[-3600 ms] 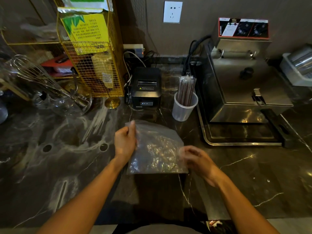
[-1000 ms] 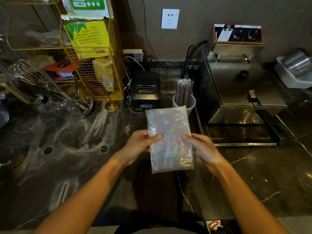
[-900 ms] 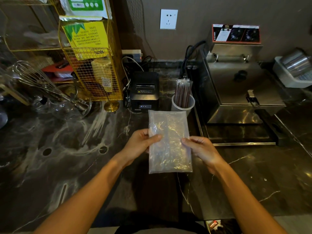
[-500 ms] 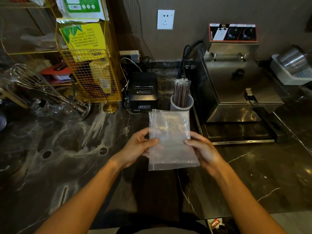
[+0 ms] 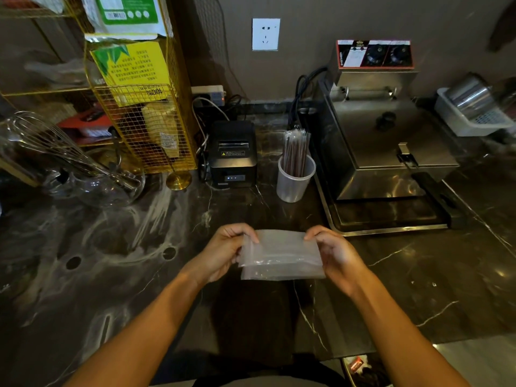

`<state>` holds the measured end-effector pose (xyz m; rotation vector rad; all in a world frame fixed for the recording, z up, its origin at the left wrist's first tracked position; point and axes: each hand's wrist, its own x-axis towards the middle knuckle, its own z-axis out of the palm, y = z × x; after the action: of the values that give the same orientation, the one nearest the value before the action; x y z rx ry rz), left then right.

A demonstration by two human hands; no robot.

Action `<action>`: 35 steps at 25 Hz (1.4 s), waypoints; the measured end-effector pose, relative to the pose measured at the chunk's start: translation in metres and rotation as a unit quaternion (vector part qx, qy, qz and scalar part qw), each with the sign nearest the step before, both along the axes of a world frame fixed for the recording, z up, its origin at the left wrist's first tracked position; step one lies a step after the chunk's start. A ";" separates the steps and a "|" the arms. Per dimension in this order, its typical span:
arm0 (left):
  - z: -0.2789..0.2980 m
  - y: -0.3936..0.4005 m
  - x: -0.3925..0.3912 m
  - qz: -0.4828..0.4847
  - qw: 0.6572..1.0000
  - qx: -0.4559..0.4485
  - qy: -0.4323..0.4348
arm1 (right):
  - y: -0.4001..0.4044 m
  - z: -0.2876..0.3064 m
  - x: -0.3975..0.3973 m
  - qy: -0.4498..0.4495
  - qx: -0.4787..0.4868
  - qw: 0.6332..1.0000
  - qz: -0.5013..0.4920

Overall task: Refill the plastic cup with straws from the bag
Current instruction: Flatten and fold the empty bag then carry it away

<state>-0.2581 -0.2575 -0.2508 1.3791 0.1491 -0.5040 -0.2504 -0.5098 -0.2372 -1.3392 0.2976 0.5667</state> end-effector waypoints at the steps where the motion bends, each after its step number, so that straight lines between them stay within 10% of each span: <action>1: 0.001 -0.001 0.000 -0.013 1.000 0.016 -0.008 | -0.003 0.001 -0.004 -0.006 0.004 1.000 0.005; 10: -0.009 -0.035 0.008 -0.103 0.990 0.091 -0.037 | -0.035 -0.016 -0.065 0.044 -0.033 0.997 -0.051; 15: -0.022 -0.096 -0.004 -0.167 0.972 -0.064 0.153 | -0.075 -0.029 -0.131 0.030 -0.049 0.969 -0.241; 22: -0.040 -0.203 -0.059 -0.389 0.909 0.080 0.130 | -0.151 -0.039 -0.223 0.036 -0.078 0.933 -0.350; 35: -0.170 -0.444 -0.169 -0.328 0.903 0.265 0.085 | -0.331 -0.183 -0.320 0.212 -0.074 0.836 -0.501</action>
<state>-0.4274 -0.7016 -0.4213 1.9214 -0.0511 -1.2170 -0.5706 -0.8405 -0.4199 -0.9938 1.3380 -0.0785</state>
